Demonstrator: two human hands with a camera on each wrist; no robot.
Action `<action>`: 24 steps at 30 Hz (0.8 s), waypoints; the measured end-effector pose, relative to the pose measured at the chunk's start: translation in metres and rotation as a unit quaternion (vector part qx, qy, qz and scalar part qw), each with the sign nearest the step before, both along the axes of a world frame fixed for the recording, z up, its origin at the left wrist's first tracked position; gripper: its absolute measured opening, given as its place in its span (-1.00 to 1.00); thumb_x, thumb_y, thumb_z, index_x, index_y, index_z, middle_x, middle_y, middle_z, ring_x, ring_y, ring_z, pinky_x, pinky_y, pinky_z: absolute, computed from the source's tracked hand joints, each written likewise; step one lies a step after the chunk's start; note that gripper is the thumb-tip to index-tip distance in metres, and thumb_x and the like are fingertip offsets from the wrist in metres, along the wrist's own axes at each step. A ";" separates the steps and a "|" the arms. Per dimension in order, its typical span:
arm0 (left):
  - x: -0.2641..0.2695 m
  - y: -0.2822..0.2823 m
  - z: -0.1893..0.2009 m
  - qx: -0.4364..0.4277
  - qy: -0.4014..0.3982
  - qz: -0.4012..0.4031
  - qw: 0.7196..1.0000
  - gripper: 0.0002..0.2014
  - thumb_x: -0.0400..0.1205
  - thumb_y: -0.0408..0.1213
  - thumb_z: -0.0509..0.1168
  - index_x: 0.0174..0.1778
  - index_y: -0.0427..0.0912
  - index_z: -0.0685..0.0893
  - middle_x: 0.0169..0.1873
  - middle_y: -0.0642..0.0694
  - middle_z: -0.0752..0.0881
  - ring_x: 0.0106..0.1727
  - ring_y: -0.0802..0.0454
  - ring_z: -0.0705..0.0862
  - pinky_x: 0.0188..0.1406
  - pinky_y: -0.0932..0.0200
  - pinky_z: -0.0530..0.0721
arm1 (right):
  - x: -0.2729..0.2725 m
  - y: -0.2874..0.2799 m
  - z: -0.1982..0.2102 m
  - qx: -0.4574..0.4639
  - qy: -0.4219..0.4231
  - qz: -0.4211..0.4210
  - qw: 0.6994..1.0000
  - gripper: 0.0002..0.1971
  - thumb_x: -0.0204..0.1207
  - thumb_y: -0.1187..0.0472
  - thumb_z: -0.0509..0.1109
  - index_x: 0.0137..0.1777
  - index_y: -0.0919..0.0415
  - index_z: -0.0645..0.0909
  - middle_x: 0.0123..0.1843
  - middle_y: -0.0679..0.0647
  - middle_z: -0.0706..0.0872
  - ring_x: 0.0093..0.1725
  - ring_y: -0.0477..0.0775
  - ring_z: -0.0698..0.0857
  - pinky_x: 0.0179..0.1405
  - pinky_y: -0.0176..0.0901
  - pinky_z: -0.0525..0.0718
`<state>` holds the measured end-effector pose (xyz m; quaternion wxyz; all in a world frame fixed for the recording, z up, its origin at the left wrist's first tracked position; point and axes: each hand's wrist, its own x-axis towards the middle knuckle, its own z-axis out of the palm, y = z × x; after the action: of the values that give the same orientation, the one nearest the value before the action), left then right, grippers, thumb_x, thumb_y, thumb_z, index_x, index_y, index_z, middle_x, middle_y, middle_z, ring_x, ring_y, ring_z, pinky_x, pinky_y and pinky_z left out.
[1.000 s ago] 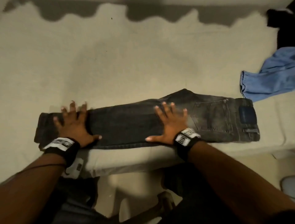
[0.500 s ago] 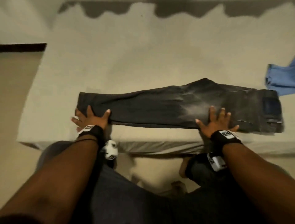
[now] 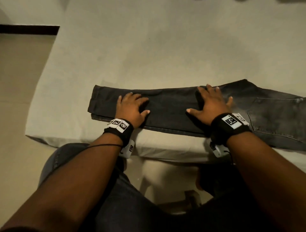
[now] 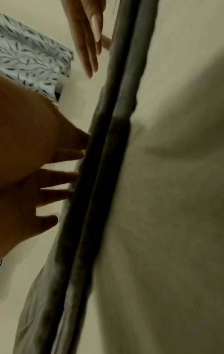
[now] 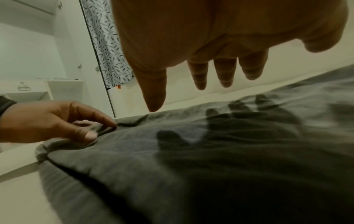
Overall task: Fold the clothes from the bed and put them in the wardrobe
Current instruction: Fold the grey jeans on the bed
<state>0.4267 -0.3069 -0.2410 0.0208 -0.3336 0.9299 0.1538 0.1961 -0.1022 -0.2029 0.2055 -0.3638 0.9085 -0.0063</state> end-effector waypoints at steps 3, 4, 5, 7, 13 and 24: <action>-0.002 -0.019 -0.013 0.055 -0.147 0.099 0.983 0.02 0.35 0.63 0.23 0.70 0.48 -0.06 0.79 0.12 -0.14 0.77 -0.27 -0.28 0.52 -0.65 -0.31 | -0.027 -0.005 -0.015 0.054 -0.032 -0.016 0.998 0.19 0.21 -0.63 0.40 0.76 -0.23 -0.04 0.83 -0.05 -0.13 0.80 0.23 -0.18 0.54 0.79 -0.11; -0.002 -0.026 -0.012 0.082 -0.164 0.128 0.975 0.16 0.20 0.73 0.22 0.68 0.51 -0.15 0.77 0.15 -0.26 0.75 -0.30 -0.37 0.48 -0.69 -0.35 | -0.038 -0.002 -0.020 0.082 -0.045 -0.038 0.995 0.30 0.08 -0.74 0.35 0.76 -0.28 -0.15 0.82 -0.07 -0.25 0.78 0.26 -0.29 0.52 0.81 -0.16; -0.002 -0.034 -0.011 0.103 -0.175 0.149 0.968 0.28 0.06 0.79 0.22 0.67 0.52 -0.20 0.76 0.16 -0.33 0.73 -0.31 -0.42 0.45 -0.71 -0.37 | -0.047 0.001 -0.025 0.103 -0.056 -0.065 0.991 0.41 -0.08 -0.83 0.27 0.74 -0.33 -0.26 0.80 -0.09 -0.38 0.75 0.29 -0.40 0.48 0.81 -0.21; -0.001 -0.044 -0.007 0.118 -0.185 0.165 0.962 0.43 -0.12 0.82 0.24 0.67 0.52 -0.25 0.75 0.15 -0.38 0.72 -0.30 -0.47 0.45 -0.73 -0.38 | -0.059 0.008 -0.029 0.108 -0.068 -0.107 0.986 0.56 -0.32 -0.91 0.15 0.72 -0.34 -0.39 0.75 -0.10 -0.52 0.71 0.29 -0.50 0.48 0.83 -0.22; -0.006 -0.044 -0.005 0.135 -0.156 0.179 0.962 0.31 0.01 0.86 0.10 0.71 0.47 -0.12 0.78 0.11 -0.27 0.74 -0.26 -0.44 0.50 -0.70 -0.39 | -0.032 -0.011 -0.014 0.079 -0.075 -0.039 0.993 0.54 -0.23 -0.91 0.16 0.68 -0.29 -0.51 0.75 -0.03 -0.54 0.69 0.33 -0.52 0.54 0.76 -0.22; 0.067 -0.057 0.025 0.211 0.058 0.535 0.816 0.10 0.41 0.29 0.49 0.76 -0.10 0.13 0.64 -0.26 0.40 0.60 -0.36 0.43 0.59 -0.19 0.41 | 0.028 0.028 0.005 -0.040 -0.155 0.020 0.987 0.16 0.37 -0.38 0.55 0.80 -0.19 -0.13 0.82 0.08 0.07 0.79 0.18 0.04 0.73 0.12 0.14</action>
<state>0.4939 -0.3640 -0.2159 -0.0490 -0.7566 0.5485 0.3526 0.2238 -0.0745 -0.1982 0.3293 -0.3846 0.8571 -0.0953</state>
